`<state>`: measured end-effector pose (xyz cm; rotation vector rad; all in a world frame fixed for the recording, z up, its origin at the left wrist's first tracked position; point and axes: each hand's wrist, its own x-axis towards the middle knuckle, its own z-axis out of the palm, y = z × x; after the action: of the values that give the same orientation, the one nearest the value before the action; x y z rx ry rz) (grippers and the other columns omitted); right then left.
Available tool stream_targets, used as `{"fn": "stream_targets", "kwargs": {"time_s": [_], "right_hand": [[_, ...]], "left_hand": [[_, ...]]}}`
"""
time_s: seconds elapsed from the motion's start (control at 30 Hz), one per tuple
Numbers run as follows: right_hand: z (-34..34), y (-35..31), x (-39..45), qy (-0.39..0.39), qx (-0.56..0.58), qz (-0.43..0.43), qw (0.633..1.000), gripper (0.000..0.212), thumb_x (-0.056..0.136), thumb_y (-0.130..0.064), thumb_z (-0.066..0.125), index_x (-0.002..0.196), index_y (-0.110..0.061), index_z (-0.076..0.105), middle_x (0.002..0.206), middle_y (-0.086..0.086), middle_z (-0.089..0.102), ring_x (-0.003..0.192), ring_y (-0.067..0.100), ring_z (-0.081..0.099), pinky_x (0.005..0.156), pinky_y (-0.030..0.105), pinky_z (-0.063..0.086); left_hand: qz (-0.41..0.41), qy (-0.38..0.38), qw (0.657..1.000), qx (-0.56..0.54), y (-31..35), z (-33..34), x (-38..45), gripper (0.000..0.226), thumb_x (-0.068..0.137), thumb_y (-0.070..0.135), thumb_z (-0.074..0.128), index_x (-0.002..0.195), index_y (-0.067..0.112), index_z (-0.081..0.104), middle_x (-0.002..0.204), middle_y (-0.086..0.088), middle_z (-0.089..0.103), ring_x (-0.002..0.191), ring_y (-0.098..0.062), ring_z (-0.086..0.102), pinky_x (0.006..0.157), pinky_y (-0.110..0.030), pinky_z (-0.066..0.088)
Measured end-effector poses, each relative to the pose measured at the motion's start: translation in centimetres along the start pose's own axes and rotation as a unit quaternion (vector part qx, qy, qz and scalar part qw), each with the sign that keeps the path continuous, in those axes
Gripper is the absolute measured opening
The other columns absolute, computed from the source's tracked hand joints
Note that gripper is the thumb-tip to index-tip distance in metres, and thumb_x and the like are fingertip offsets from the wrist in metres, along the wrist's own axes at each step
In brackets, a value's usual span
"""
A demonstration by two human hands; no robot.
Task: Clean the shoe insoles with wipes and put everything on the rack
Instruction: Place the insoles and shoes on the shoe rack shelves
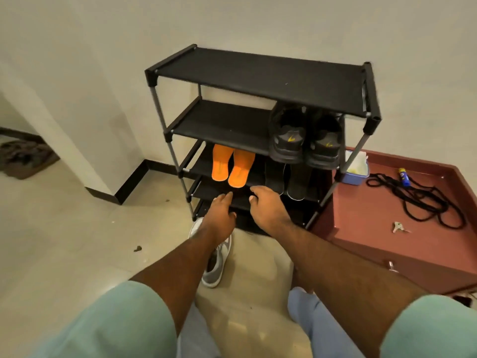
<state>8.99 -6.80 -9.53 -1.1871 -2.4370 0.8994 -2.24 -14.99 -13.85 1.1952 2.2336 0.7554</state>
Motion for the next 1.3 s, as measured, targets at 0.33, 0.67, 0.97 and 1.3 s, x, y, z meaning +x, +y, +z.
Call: {"fn": "stream_targets", "kwargs": {"time_s": [0.33,0.67,0.97,1.3], "right_hand": [[12.3,3.7,4.2,-0.158,-0.07,0.093,0.981,0.035,0.095,-0.014,0.045,0.127,-0.005,0.056,0.133,0.014,0.055,0.124,0.03,0.049,0.104,0.037,0.039],[29.1,13.9,9.0,-0.285,-0.086,0.188,0.936,0.029,0.091,-0.015,0.046,0.115,-0.008,0.061,0.122,0.015,0.061,0.11,0.032,0.056,0.077,0.028,0.041],[39.2,18.6,12.5,-0.262,-0.07,0.262,0.926,0.041,0.085,-0.032,0.066,0.121,-0.014,0.058,0.124,0.012,0.061,0.116,0.031,0.056,0.089,0.033,0.047],[30.3,16.6,10.0,-0.221,-0.014,0.266,0.938,0.03,0.089,-0.014,0.05,0.119,-0.015,0.054,0.121,0.013,0.059,0.109,0.034,0.056,0.083,0.03,0.045]], "left_hand": [[-0.143,-0.069,0.987,0.013,-13.5,5.4,2.6,0.049,0.098,0.009,0.047,0.147,0.01,0.044,0.149,-0.016,0.046,0.142,-0.032,0.038,0.118,-0.04,0.028],[-0.254,-0.136,0.958,0.008,-24.3,14.6,9.3,0.037,0.1,0.019,0.047,0.131,0.003,0.058,0.131,-0.018,0.061,0.125,-0.033,0.054,0.108,-0.036,0.038],[-0.316,-0.098,0.944,-0.006,-31.6,20.7,14.3,0.025,0.095,0.029,0.062,0.109,0.009,0.068,0.105,-0.013,0.068,0.099,-0.031,0.065,0.076,-0.034,0.048],[-0.273,-0.066,0.96,-0.004,-25.0,17.0,11.4,0.022,0.087,0.02,0.066,0.07,0.006,0.062,0.073,-0.011,0.063,0.078,-0.033,0.062,0.06,-0.03,0.037]]}}
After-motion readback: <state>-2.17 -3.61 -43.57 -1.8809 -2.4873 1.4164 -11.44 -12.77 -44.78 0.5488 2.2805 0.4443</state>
